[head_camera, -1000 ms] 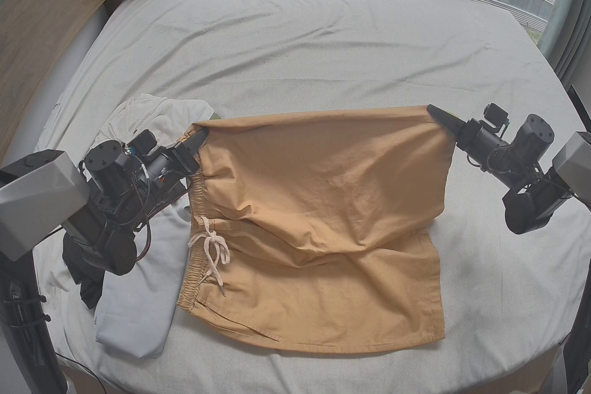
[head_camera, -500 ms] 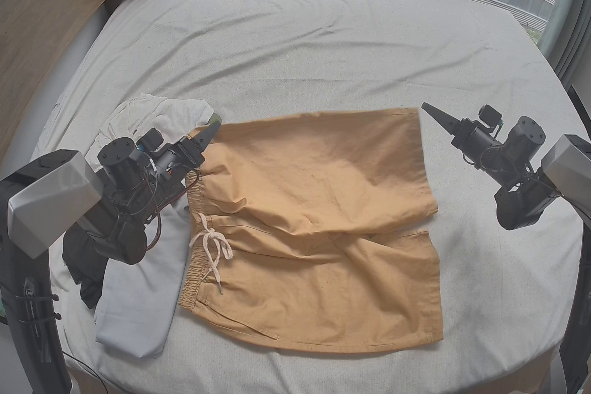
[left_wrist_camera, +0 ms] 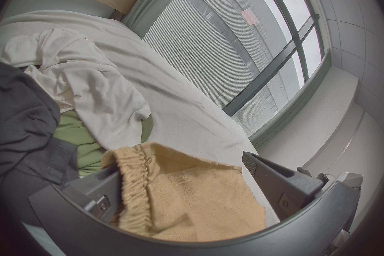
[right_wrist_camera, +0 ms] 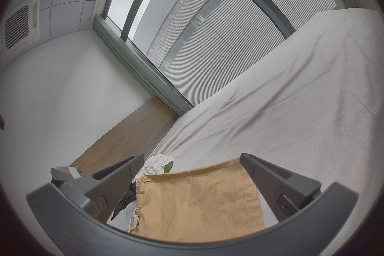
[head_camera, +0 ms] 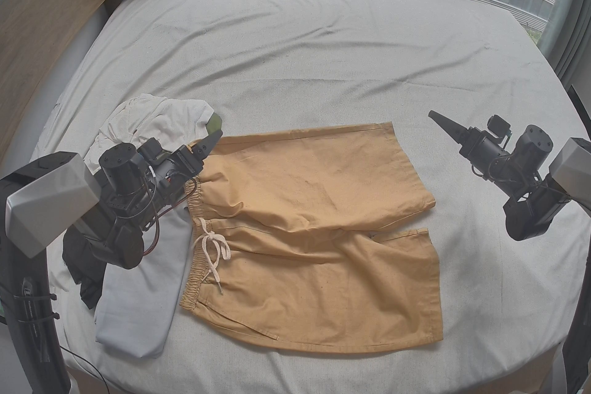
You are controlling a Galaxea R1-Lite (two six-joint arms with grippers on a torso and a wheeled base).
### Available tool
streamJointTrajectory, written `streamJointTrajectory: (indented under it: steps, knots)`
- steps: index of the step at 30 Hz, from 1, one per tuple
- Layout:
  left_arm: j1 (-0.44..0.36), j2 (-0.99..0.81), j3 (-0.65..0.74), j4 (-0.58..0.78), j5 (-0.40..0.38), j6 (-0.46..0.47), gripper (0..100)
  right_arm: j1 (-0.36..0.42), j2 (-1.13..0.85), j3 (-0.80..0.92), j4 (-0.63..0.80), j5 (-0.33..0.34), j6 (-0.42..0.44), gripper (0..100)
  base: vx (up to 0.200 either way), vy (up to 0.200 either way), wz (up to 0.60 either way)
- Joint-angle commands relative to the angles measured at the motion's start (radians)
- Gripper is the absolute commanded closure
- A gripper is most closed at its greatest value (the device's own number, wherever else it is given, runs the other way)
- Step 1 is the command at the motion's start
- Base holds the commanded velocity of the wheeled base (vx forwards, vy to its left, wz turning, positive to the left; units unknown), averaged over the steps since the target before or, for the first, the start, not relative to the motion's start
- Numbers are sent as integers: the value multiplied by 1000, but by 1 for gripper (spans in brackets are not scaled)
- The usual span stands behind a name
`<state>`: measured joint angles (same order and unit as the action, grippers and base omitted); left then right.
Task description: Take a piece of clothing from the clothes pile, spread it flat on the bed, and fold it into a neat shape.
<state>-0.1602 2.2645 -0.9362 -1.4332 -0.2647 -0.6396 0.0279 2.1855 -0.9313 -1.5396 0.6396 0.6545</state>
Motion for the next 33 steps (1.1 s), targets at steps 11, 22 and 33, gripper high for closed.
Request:
streamJointTrajectory:
  steps: [11, 22, 33]
  knots:
    - [174, -299, 493, -104, -197, 8, 0, -32, -188, 333, 3, 3, -45, 0, 0, 0, 0]
    - [177, -276, 620, -118, -332, 173, 0, -31, -182, 394, 18, 6, -144, 0, 0, 0, 0]
    - [136, -275, 677, -121, -338, 225, 0, -17, -44, 431, 19, 8, -203, 0, 0, 0, 0]
